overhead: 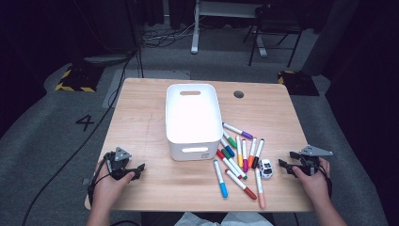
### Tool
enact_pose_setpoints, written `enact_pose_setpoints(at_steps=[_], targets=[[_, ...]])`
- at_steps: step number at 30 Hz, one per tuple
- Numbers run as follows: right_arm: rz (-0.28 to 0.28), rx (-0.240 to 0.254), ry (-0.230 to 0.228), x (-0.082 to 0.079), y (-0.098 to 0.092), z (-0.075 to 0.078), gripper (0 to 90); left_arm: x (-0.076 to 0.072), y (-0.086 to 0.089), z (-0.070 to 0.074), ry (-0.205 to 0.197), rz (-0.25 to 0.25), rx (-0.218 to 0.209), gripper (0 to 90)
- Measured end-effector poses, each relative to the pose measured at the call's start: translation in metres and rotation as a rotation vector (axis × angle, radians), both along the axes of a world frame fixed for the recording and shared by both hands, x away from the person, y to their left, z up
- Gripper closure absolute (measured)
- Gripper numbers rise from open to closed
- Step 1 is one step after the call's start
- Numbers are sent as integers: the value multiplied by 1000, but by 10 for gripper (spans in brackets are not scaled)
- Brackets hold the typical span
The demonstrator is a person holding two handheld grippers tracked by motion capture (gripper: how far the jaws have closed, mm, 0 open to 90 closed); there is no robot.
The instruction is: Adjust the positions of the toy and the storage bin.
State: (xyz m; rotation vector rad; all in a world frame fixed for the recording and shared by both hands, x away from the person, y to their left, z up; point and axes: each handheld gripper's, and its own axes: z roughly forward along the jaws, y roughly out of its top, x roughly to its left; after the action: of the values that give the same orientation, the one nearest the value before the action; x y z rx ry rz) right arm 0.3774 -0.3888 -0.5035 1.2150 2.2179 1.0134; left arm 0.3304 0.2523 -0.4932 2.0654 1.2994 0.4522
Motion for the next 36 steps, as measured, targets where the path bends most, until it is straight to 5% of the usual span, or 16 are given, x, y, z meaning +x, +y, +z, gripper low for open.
enact_pose_setpoints(at_steps=[5,18,31,36], targets=[[-2,1,1,0,0,0,322,-1,-9,12,14,-20,-34,242],[1,1,0,0,0,0,322,-4,-35,50,-30,-51,-111,285],[0,2,0,0,0,0,322,-2,-53,89,-160,-100,-150,316],[-1,2,1,0,0,0,322,4,-63,101,-177,-118,-165,320]])
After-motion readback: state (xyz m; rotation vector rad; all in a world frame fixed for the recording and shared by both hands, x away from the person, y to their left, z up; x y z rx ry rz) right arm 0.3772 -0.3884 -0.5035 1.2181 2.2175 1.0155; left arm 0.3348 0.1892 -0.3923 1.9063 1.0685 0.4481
